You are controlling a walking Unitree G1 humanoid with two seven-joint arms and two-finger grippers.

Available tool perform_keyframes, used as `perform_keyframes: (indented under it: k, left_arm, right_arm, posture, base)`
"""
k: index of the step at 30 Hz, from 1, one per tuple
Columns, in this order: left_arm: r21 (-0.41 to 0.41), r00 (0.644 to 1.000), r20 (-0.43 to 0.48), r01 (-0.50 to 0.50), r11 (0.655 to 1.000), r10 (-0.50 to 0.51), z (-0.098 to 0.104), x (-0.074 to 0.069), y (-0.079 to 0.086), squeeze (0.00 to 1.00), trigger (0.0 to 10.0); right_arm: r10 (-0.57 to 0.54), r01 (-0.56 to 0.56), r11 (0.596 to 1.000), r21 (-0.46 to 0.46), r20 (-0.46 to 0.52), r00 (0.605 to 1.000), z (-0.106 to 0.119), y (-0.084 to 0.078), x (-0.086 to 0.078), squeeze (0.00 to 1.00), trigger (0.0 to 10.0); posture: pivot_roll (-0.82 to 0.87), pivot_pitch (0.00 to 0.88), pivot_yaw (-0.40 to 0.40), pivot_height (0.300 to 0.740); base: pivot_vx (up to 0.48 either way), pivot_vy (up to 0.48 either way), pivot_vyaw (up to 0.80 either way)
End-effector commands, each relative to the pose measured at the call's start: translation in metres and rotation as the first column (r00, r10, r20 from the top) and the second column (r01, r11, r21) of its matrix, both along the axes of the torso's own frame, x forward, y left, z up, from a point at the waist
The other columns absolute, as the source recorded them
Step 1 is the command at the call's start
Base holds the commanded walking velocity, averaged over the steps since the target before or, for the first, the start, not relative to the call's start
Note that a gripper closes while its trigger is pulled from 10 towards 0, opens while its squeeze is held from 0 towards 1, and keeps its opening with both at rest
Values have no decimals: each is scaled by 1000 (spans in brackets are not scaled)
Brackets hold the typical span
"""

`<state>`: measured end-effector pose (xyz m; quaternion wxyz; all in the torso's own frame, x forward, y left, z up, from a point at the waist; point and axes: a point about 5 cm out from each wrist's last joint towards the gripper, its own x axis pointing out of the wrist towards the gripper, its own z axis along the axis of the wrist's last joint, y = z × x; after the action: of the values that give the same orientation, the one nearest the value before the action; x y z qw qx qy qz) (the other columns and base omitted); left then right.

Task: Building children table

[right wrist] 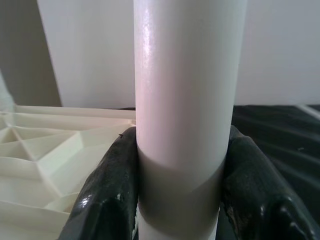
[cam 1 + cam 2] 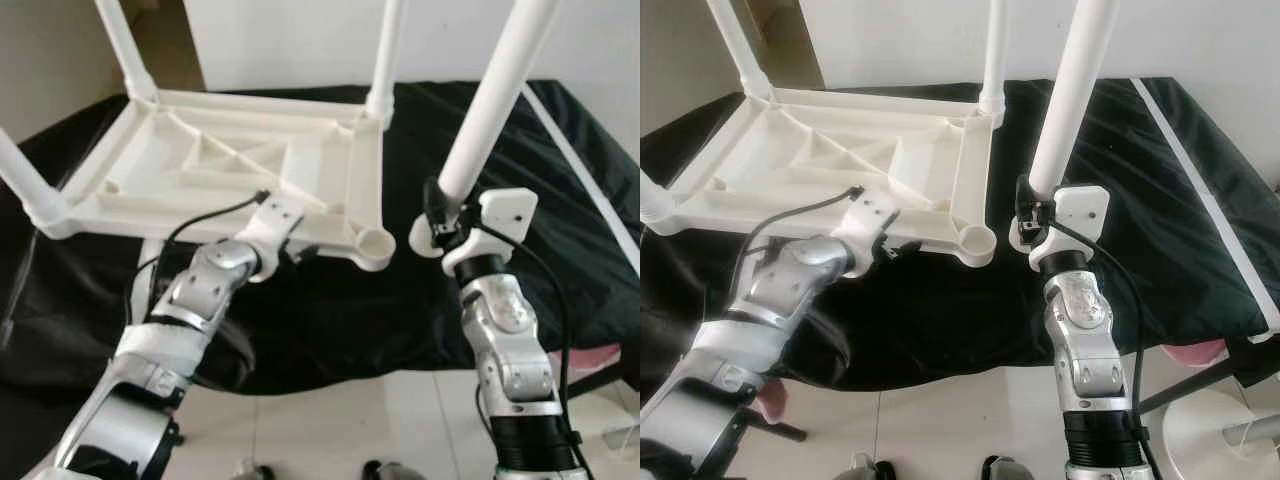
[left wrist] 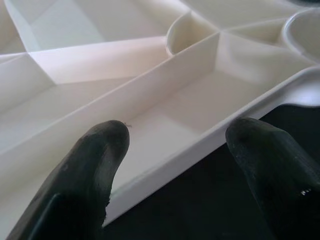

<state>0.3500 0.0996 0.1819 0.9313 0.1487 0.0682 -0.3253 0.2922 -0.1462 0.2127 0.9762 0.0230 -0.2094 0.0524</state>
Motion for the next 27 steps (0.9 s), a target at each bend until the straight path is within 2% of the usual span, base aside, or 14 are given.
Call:
perform_keyframes:
  k: [1,2,3,4,8,9,11,12,16,19,25,27]
  left_arm:
    - [-98,978,13,211,973,-210,8,-21,-16,0,10000]
    - [-98,978,13,211,973,-210,8,-21,-16,0,10000]
    - [-125,953,27,304,945,-303,10,-34,-23,0,10000]
    - [-125,953,27,304,945,-303,10,-34,-23,0,10000]
    - [-191,872,19,483,855,-489,10,-67,-32,0,10000]
    - [-191,872,19,483,855,-489,10,-67,-32,0,10000]
    - [-204,854,5,511,835,-521,8,-76,-33,0,10000]
    - [-204,854,5,511,835,-521,8,-76,-33,0,10000]
    - [-208,843,-64,512,833,-534,-2,-92,-31,0,10000]
    - [-227,849,-54,502,835,-525,-3,-97,-29,0,10000]
    - [-229,862,-51,482,846,-505,-2,-99,-27,0,10000]
    - [-235,878,-38,457,858,-478,1,-98,-26,0,10000]
  right_arm:
    - [22,-22,1000,10,34,999,3,2,-3,0,10000]
    - [22,-22,1000,10,34,999,3,2,-3,0,10000]
    - [32,-32,999,13,31,999,3,4,-2,0,10000]
    - [32,-32,999,13,31,999,3,4,-2,0,10000]
    - [65,-65,998,-3,51,997,4,10,1,0,10000]
    - [65,-65,998,-3,51,997,4,10,1,0,10000]
    - [72,-72,997,-3,59,996,6,11,3,0,10000]
    - [72,-72,997,-3,59,996,6,11,3,0,10000]
    - [106,-105,994,-9,59,993,5,16,7,0,10000]
    - [150,-150,989,-6,37,988,-2,22,13,0,10000]
    - [169,-169,986,3,32,985,-4,26,17,0,10000]
    - [190,-191,982,7,24,981,-6,30,20,0,10000]
  posture:
    - [-14,145,21,740]
    - [-14,145,21,740]
    - [-9,148,19,740]
    - [-9,148,19,740]
    - [1,138,11,740]
    - [1,138,11,740]
    - [5,131,9,740]
    - [5,131,9,740]
    - [14,125,1,740]
    - [17,123,-13,740]
    - [20,126,-20,740]
    - [30,123,-29,740]
  base:
    - [0,0,0]
    - [0,0,0]
    - [0,0,0]
    - [0,0,0]
    - [0,0,0]
    - [0,0,0]
    - [0,0,0]
    - [0,0,0]
    - [0,0,0]
    - [0,0,0]
    - [0,0,0]
    - [0,0,0]
